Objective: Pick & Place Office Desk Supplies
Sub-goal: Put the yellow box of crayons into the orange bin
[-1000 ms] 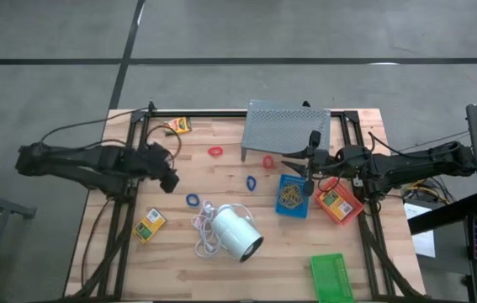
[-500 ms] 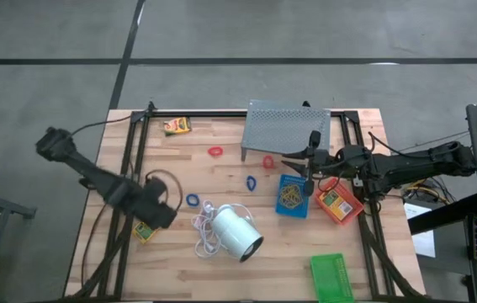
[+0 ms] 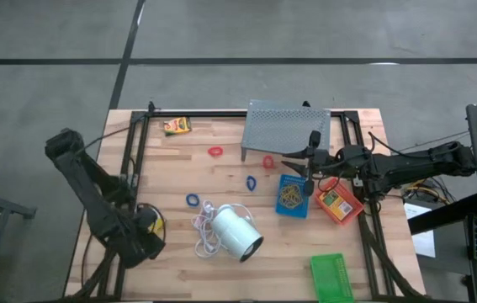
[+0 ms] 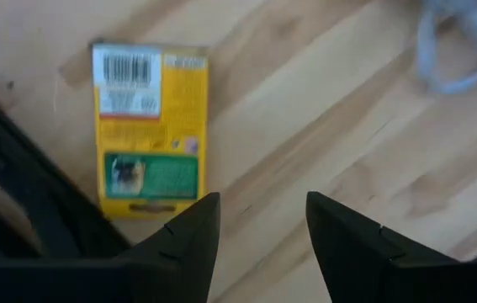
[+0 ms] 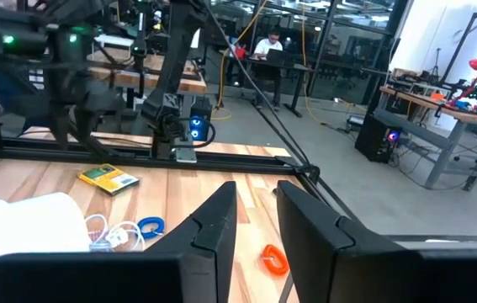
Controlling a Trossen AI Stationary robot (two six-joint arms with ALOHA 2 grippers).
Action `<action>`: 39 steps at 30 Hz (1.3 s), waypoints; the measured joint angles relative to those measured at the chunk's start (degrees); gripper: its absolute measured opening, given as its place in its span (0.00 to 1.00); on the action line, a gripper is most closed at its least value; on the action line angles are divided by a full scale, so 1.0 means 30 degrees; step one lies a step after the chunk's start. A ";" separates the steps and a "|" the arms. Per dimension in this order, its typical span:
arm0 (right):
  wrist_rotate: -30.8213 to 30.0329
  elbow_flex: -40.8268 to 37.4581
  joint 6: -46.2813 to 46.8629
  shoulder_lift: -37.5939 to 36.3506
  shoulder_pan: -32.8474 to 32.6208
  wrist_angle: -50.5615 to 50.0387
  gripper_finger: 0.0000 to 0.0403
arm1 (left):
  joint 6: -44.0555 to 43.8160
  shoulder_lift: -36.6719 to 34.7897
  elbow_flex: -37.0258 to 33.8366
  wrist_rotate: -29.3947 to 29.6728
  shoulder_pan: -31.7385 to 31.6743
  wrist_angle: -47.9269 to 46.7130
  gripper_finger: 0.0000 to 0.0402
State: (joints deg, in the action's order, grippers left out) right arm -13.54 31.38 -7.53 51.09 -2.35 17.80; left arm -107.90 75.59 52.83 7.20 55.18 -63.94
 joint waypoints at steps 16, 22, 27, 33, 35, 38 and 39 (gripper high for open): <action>0.0007 0.0000 0.0000 0.0000 -0.0005 -0.0007 0.17 | 0.5296 0.3243 0.0245 -0.2152 0.0073 -0.0051 0.43; 0.0006 0.0000 0.0000 0.0000 -0.0007 0.0000 0.18 | 0.7302 0.4140 0.0088 -0.2133 0.0080 -0.0164 0.40; 0.0000 0.0000 0.0000 -0.0004 0.0000 0.0000 0.20 | 0.6555 0.4971 -0.0115 -0.2949 0.0095 -0.0273 0.40; 0.0005 0.0000 0.0000 0.0000 -0.0006 0.0000 0.21 | 0.6404 0.6037 -0.0207 -0.3966 0.0099 0.0099 0.40; 0.0003 0.0000 0.0000 0.0000 -0.0004 0.0000 0.21 | 0.6406 0.6247 -0.0207 -0.4097 0.0189 0.0470 0.40; 0.0000 0.0000 0.0000 -0.0007 0.0000 0.0000 0.20 | 0.6414 0.6563 -0.0207 -0.4108 0.0454 0.0669 0.40; 0.0007 0.0000 0.0000 0.0000 -0.0007 0.0000 0.20 | 0.6412 0.6647 -0.0207 -0.4065 0.0542 0.0687 0.40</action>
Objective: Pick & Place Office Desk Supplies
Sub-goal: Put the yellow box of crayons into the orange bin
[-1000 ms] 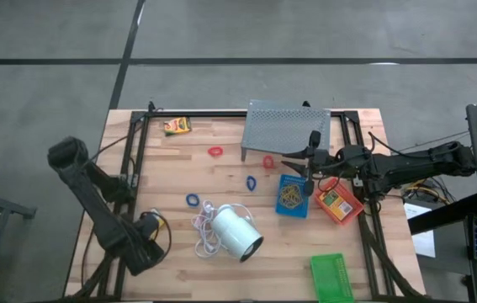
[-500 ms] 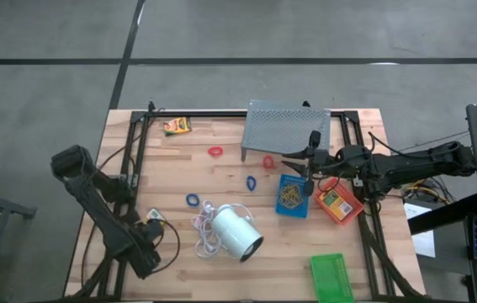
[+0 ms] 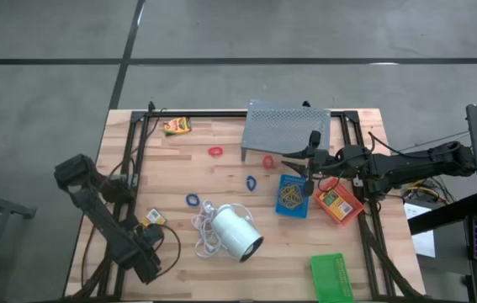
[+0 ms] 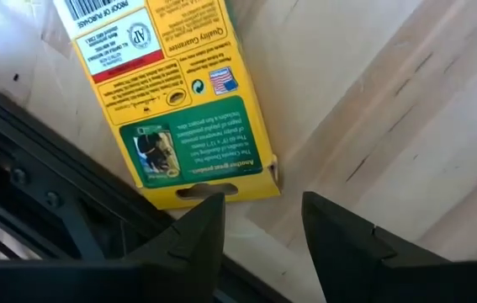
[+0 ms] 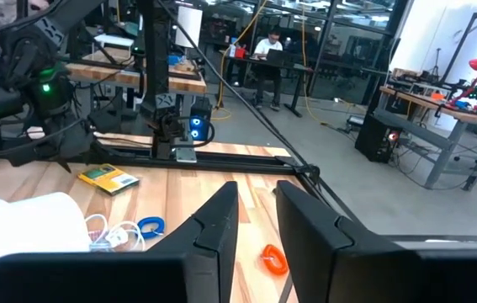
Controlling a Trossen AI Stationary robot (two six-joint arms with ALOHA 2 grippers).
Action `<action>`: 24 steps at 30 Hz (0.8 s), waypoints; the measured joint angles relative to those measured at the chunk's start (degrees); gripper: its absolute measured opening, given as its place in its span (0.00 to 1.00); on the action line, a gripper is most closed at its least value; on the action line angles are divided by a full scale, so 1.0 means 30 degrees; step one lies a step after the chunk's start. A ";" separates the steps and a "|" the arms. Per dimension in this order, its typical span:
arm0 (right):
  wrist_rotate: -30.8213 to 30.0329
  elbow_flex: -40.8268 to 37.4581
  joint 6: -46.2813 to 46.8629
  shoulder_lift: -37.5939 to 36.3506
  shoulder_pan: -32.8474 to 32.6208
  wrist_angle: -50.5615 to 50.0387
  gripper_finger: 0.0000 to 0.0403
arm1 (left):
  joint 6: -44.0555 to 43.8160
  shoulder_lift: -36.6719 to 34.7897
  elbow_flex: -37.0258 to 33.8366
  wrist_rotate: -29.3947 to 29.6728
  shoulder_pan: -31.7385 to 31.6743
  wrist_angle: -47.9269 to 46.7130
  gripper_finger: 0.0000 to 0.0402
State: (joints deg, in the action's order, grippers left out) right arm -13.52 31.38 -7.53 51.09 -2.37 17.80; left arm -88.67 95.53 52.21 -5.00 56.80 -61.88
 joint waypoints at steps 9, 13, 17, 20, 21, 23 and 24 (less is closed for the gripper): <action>-0.0004 0.0000 0.0000 -0.0003 0.0003 0.0000 0.17 | -0.0137 0.0238 -0.0015 0.0788 0.0304 0.0282 0.40; -0.0007 0.0000 0.0000 0.0000 0.0000 -0.0001 0.18 | 0.0002 0.0238 -0.0252 0.1331 0.0304 0.0318 0.40; -0.0007 0.0000 0.0000 0.0000 0.0007 0.0000 0.20 | -0.0028 0.0195 -0.1095 0.0917 0.0296 0.1340 0.40; 0.0000 -0.0007 0.0000 0.0000 0.0000 0.0000 0.21 | -0.0240 0.0078 -0.1589 0.0542 0.0282 0.1885 0.40; -0.0007 -0.0007 0.0000 0.0000 0.0007 0.0000 0.21 | -0.0261 0.0051 -0.1642 0.0533 0.0282 0.1946 0.39; -0.0007 -0.0007 0.0000 0.0000 0.0007 0.0000 0.21 | -0.0297 -0.0006 -0.1655 0.0530 0.0270 0.1988 0.38; 0.0000 -0.0007 0.0000 0.0000 0.0000 0.0000 0.21 | -0.0297 -0.0032 -0.1668 0.0533 0.0267 0.1994 0.37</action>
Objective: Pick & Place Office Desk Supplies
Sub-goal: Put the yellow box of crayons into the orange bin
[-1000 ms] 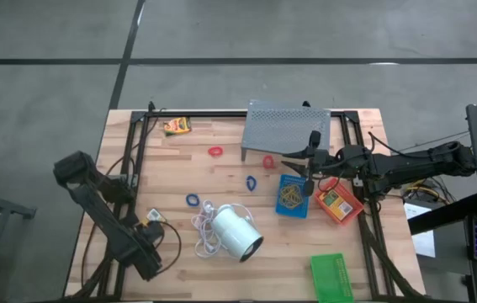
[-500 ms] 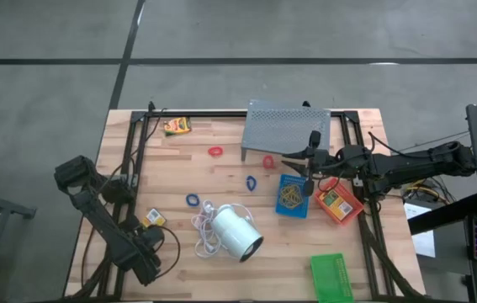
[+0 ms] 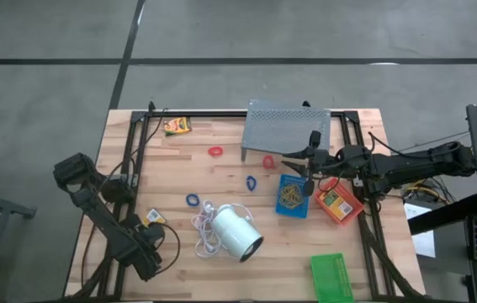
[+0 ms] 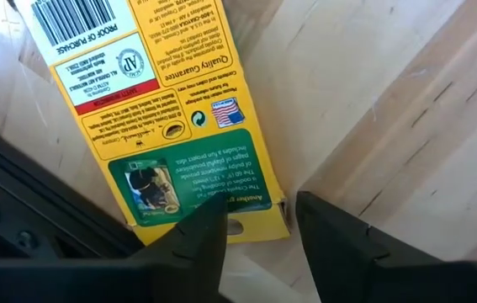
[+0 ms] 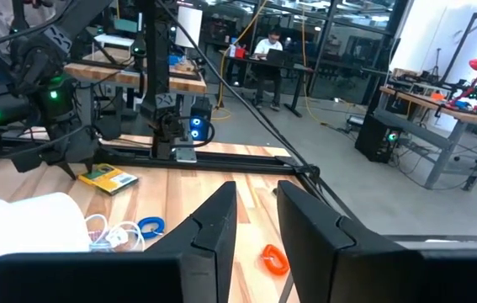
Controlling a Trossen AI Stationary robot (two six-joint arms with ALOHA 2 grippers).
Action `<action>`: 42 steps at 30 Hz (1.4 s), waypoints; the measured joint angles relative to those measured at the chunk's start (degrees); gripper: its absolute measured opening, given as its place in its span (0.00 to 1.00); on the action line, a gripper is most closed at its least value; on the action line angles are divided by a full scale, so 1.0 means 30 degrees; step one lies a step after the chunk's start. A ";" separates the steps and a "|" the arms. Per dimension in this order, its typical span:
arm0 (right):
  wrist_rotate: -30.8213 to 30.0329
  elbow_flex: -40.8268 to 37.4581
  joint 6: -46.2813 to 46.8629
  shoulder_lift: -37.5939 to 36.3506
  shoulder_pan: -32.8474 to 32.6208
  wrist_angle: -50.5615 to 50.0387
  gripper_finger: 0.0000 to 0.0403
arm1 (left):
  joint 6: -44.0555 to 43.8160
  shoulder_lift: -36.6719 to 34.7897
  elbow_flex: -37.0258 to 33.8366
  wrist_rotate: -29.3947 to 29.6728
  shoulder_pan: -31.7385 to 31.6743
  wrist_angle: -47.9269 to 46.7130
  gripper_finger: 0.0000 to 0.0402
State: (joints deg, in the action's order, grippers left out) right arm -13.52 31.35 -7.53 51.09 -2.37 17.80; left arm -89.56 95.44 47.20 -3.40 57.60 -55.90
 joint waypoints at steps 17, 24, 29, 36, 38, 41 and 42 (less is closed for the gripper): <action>-0.0007 0.0000 0.0000 0.0000 0.0007 -0.0003 0.17 | 0.0073 -0.0006 -0.0087 -0.0095 0.0015 0.0058 0.01; -0.0007 0.0000 0.0000 0.0000 0.0007 0.0000 0.20 | 0.0216 -0.0303 -0.0119 -0.0087 -0.0061 -0.0093 0.00; -0.0005 0.0000 0.0000 -0.0003 0.0004 0.0000 0.21 | -0.0849 -0.1217 -0.0158 0.0293 -0.0109 -0.0269 0.00; 0.0000 0.0000 0.0000 0.0000 0.0000 0.0000 0.20 | -0.2248 -0.2988 -0.0160 0.1831 -0.0109 -0.0167 0.00; 0.0000 0.0000 0.0000 0.0000 0.0007 0.0000 0.20 | -0.2259 -0.3421 -0.0153 0.2276 -0.0109 -0.0168 0.00; -0.0007 0.0000 0.0000 0.0000 0.0007 0.0000 0.18 | -0.2379 -0.3911 -0.0148 0.2951 -0.0109 -0.0160 0.00; -0.0002 0.0000 0.0000 0.0000 0.0007 -0.0002 0.18 | -0.2517 -0.4047 -0.0146 0.3200 -0.0109 -0.0160 0.00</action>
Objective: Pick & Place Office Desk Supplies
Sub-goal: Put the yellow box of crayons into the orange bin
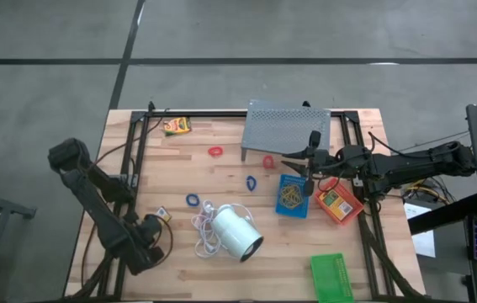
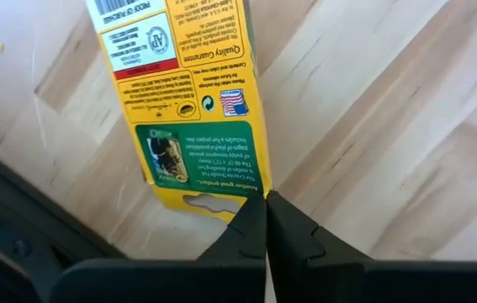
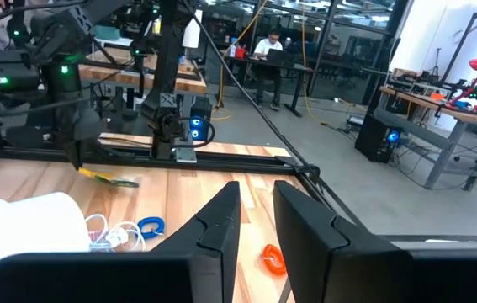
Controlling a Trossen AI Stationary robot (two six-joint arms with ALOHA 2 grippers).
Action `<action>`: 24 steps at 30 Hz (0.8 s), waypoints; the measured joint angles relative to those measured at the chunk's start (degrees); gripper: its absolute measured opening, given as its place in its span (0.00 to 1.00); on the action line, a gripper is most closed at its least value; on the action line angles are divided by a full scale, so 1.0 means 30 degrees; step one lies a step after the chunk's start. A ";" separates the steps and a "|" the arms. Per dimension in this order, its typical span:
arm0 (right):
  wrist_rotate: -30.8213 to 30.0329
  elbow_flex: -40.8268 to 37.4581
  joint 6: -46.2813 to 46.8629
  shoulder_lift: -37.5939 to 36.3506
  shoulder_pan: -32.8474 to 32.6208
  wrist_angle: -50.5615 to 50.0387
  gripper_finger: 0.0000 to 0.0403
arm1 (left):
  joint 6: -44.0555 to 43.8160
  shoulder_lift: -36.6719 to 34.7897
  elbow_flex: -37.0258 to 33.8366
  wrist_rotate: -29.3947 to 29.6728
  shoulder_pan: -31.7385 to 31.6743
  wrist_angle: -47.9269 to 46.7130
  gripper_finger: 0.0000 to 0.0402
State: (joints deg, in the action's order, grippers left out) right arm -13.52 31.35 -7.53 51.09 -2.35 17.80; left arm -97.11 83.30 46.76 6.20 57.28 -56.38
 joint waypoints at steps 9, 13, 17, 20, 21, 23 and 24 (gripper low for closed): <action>0.0001 0.0000 0.0000 -0.0003 -0.0003 0.0002 0.18 | -0.0310 -0.1016 0.0015 0.3233 -0.0006 -0.0014 0.00; 0.0002 0.0000 0.0000 0.0000 -0.0003 0.0002 0.20 | -0.0132 -0.1489 0.0022 0.5643 -0.0007 -0.0066 0.00; 0.0000 0.0000 0.0000 0.0000 -0.0002 0.0002 0.21 | 0.0732 -0.1979 0.0022 0.8696 -0.0015 -0.0073 0.00; -0.0002 0.0000 0.0000 0.0000 -0.0005 0.0002 0.21 | 0.0802 -0.2270 0.0029 1.0619 -0.0040 -0.0073 0.00; -0.0004 0.0000 0.0000 -0.0006 -0.0002 0.0002 0.21 | 0.0790 -0.2368 0.0029 1.1038 -0.0087 -0.0061 0.00; -0.0006 0.0000 0.0000 0.0000 -0.0007 0.0002 0.21 | 0.0696 -0.2600 0.0029 1.1498 -0.0289 -0.0047 0.00; -0.0006 0.0000 0.0000 0.0000 0.0000 0.0002 0.21 | 0.0621 -0.2710 0.0028 1.1739 -0.0423 -0.0035 0.00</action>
State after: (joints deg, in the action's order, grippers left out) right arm -13.54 31.35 -7.53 51.09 -2.35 17.80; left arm -95.24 75.17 46.85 41.42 56.01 -56.49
